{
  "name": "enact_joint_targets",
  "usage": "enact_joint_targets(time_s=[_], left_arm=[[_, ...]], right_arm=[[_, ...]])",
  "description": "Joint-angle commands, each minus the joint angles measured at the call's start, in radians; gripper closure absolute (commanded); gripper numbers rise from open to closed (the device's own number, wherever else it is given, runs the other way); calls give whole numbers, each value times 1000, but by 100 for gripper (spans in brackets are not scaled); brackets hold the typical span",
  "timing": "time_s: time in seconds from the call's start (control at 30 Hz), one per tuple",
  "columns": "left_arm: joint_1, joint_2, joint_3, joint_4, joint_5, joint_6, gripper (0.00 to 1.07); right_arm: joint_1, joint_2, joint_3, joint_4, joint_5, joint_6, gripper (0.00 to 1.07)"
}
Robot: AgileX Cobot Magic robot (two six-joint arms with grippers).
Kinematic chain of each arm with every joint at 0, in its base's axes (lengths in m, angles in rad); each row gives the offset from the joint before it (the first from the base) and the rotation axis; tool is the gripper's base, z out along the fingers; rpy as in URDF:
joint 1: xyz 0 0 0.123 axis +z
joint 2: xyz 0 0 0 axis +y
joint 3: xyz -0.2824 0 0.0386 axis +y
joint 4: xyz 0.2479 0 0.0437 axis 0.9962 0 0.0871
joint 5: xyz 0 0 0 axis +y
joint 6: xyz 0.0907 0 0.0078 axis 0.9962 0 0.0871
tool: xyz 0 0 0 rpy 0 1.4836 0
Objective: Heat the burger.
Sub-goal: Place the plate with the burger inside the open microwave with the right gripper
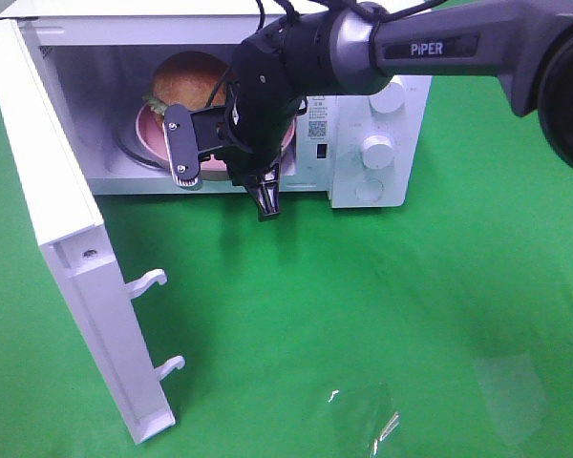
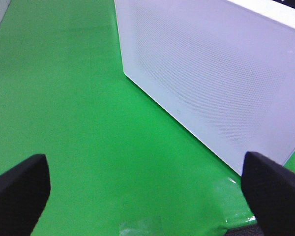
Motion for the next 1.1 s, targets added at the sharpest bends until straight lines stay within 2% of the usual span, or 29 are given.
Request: enact_joint_targets(time_s=[0.03,0.3,0.67,0.83,0.97,1.0,1.03,1.07,1.1], left_arm=[[-2,-17,2,-1,-15,-4,9],[-2,-17,2,-1,-15,-4,9],[-2,-17,2,-1,-15,-4,9],[-2,-17,2,-1,-15,-4,9],[-2,-17,2,-1,-15,-4,9],[-2,-17,2,-1,-15,-4,9],[-2,-17,2,-1,-15,-4,9],[-2,-17,2,-1,-15,-4,9],[-2,-17,2,-1,-15,-4,9]], right_arm=[[-18,17,-31,-9,9,40,106],[-18,82,-132,-1,21,45,105],[-18,104,-176,-1,20,74,99],[-18,104,-176,-1,36,74,93],[-18,104,-176,11,51,74,85],[-18,104,-176,19,51,74,79],[-18,104,-176,19,51,74,79],[-18,104,-176,21,51,74,74],[-18,104,-176,21,51,74,74]])
